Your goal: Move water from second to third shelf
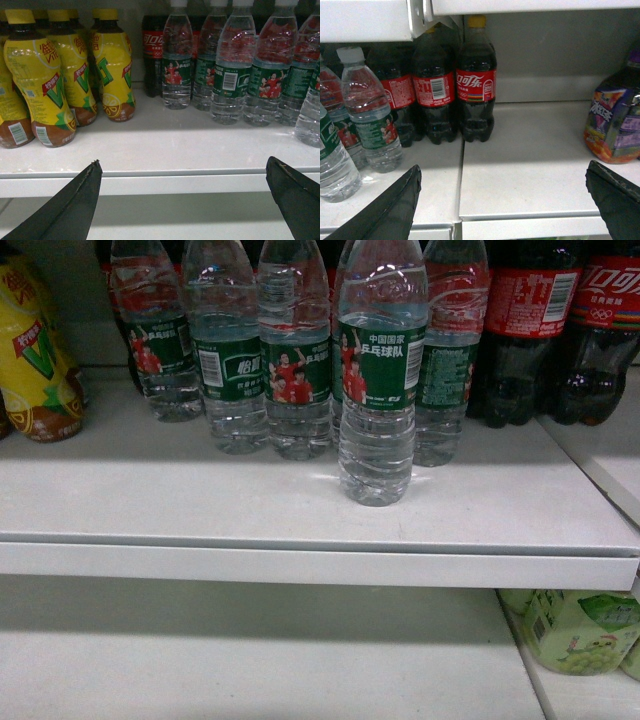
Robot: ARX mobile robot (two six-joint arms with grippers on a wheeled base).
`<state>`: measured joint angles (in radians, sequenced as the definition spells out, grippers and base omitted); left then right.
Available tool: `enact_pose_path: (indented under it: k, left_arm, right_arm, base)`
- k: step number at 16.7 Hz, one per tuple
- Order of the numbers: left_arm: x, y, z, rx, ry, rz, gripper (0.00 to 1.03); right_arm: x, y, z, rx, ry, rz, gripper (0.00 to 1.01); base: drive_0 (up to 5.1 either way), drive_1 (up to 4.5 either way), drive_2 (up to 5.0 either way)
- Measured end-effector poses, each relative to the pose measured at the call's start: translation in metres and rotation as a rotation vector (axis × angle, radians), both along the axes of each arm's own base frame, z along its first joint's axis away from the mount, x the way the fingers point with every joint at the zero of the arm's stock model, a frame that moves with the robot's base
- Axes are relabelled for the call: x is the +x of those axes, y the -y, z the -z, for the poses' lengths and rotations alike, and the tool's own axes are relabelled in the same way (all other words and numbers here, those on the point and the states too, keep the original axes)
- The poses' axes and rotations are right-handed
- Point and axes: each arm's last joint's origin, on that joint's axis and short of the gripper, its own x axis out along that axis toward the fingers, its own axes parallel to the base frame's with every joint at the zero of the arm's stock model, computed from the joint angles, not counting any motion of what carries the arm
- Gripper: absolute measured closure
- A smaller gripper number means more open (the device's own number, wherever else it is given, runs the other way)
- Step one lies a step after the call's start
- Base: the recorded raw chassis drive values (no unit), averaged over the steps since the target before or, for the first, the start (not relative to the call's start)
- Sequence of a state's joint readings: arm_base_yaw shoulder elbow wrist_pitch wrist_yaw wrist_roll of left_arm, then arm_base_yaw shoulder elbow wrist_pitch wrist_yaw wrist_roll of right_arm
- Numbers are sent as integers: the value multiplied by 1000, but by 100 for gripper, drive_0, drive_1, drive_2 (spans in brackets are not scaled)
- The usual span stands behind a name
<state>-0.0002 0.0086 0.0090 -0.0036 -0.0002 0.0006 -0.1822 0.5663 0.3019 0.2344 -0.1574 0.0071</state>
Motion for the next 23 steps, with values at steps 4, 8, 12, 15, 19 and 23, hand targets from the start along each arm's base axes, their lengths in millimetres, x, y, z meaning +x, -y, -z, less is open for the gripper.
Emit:
enact_pose_path:
  k: [4,8,12,15,19,23]
  left_arm:
    - [0,0,0,0,0,0,5]
    - [0,0,0,0,0,0,5]
    - [0,0,0,0,0,0,5]
    - [0,0,0,0,0,0,5]
    - [0,0,0,0,0,0,5]
    - [0,0,0,0,0,0,5]
  right_arm:
    - [30,-26,-1,-15,-42,-137,3]
    - [54,-75,26,-38,-120,-320,3]
    - [83,-123,55,-57,-232,-439,3]
    - [95,-148,61,-42,-265,-502,3]
    - [115,-174,47,5,-242,-522,3]
    - [132,-194,46,34,-278,-516,3]
  base:
    - [0,0,0]
    - [0,0,0]
    - [0,0,0]
    - [0,0,0]
    - [0,0,0]
    - [0,0,0]
